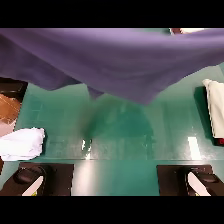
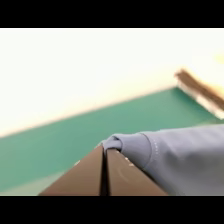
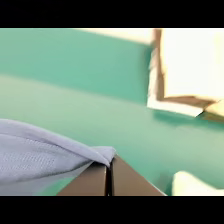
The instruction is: Fold the shirts.
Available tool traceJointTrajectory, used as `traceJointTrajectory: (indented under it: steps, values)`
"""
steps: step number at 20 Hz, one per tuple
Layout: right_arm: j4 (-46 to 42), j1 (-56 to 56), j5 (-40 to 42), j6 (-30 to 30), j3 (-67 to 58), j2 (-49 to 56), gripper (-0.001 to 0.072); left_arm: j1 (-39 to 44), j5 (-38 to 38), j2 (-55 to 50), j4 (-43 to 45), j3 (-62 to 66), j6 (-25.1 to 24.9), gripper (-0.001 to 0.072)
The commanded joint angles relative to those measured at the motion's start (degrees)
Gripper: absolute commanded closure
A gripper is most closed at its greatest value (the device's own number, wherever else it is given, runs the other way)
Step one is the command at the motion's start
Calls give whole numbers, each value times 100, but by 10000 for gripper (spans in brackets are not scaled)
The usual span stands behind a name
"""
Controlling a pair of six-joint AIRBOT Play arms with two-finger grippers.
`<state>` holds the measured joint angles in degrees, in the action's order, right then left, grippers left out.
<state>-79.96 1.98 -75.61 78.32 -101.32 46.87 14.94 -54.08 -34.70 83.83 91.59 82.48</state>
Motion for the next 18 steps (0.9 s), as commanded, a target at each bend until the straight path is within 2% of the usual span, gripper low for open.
traceJointTrajectory:
  steps: [1, 3, 5, 8, 10, 12, 14, 16, 18]
  values:
    - [-284, -4, -603, 33, -1193, 385, 697, -2, -417, 125, -225, 713, 0, 684]
    - [-280, -4, -1078, 35, -1991, 966, 697, -2, -579, 101, -328, 756, 2, 684]
    - [-278, -4, -1342, 144, -2312, 1499, 697, -4, -1283, -120, -269, 756, 2, 684]
    - [-254, -2, -1456, 284, -1690, 2122, 697, -4, -2743, -951, -129, 468, -4, 683]
    - [-212, -2, -1565, 317, -1045, 2599, 697, -4, -2918, -1554, -155, -173, -48, 683]
    - [-205, -2, -1648, 315, -564, 3161, 697, -4, -2369, -2175, -160, -997, -48, 683]
    - [-208, -2, -1473, 310, -175, 3668, 697, -4, -1443, -2870, -157, -1631, -131, 682]
    - [-205, -2, -1285, 310, -92, 4094, 697, -4, -516, -3674, -116, -1735, -372, 682]
    - [-201, -2, -1244, 310, -280, 4470, 696, -4, 339, -4343, 7, -1558, -365, 682]
